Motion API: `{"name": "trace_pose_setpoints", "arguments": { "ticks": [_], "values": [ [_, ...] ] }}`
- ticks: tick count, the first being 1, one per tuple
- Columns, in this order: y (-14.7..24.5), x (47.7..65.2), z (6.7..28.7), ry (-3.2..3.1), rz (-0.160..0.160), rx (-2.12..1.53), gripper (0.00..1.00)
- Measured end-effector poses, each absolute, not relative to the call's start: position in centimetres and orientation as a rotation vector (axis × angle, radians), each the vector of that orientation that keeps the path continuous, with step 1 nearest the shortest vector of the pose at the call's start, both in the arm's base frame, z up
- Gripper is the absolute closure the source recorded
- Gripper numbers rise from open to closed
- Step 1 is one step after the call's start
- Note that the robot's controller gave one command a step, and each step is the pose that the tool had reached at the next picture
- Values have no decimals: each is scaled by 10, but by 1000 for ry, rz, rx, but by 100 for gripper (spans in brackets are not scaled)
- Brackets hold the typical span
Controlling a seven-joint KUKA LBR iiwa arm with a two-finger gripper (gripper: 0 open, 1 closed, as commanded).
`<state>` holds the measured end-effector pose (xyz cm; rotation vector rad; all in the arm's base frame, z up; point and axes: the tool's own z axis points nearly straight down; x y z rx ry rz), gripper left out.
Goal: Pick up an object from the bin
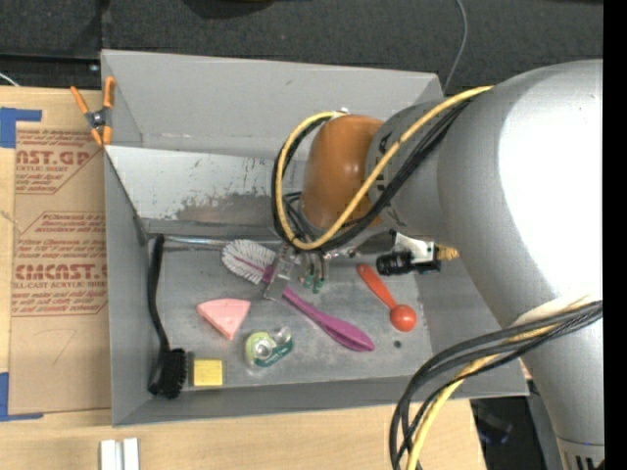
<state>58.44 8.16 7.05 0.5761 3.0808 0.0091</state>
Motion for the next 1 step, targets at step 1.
{"name": "trace_pose_setpoints", "arguments": {
  "ticks": [1],
  "values": [
    [81,580,94,3094,4,579,100]
  ]
}}
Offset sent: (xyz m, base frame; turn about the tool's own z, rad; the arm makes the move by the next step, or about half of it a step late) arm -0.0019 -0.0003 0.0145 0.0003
